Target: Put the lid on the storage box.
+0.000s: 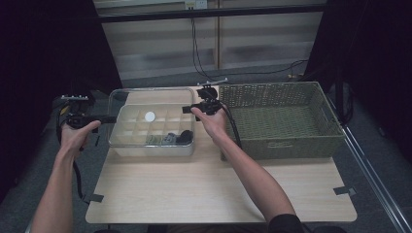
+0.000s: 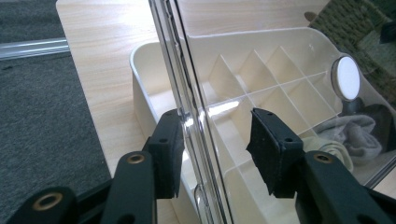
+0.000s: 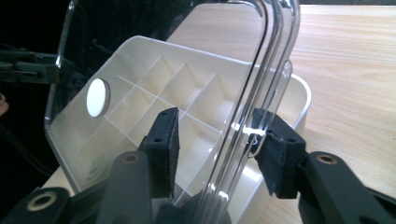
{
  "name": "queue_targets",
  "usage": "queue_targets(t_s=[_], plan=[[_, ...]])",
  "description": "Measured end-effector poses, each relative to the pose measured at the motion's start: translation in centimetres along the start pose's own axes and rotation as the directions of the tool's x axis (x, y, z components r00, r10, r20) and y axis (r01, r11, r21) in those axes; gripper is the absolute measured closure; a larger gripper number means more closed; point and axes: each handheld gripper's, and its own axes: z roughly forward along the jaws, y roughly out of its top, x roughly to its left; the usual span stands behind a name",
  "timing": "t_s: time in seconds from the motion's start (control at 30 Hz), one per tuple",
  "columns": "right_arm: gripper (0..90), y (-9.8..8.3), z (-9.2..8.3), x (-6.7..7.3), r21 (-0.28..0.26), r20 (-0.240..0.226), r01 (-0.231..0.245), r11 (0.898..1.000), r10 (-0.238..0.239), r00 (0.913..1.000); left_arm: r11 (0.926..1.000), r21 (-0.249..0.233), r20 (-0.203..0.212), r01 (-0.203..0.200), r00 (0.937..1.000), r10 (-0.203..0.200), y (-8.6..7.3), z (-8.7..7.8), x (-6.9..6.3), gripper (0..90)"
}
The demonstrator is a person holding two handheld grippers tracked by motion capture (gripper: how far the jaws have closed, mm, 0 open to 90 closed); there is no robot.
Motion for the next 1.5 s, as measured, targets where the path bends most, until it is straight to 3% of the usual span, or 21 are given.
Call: queue_targets(t_s=[0.63, 0.97, 1.23, 1.5], plan=[[40.8, 0.0, 1.5, 0.4, 0.053, 0.079, -0.018, 0.998, 0.014, 0.9968, 0.9994, 0.034, 0.02, 0.006, 0.9998, -0.007, -0.4, 1.4, 0.6, 45.6], [35.8, -0.3, 2.4, 0.3, 0.056, 0.096, -0.047, 0.997, 0.041, 0.9945, 0.9983, 0.056, 0.021, 0.014, 0.9997, -0.015, -0.5, 2.0, 0.8, 42.9], [34.3, -0.5, 2.9, -0.1, 0.067, 0.089, -0.048, 0.997, 0.042, 0.9952, 0.997, 0.078, 0.018, 0.005, 0.9998, -0.006, -0.4, 2.3, 0.9, 40.7], [30.6, -1.1, 3.3, -0.3, 0.083, 0.112, -0.048, 0.995, 0.039, 0.993, 0.9948, 0.101, 0.007, 0.011, 0.9999, -0.011, -0.8, 2.8, 1.1, 39.7]])
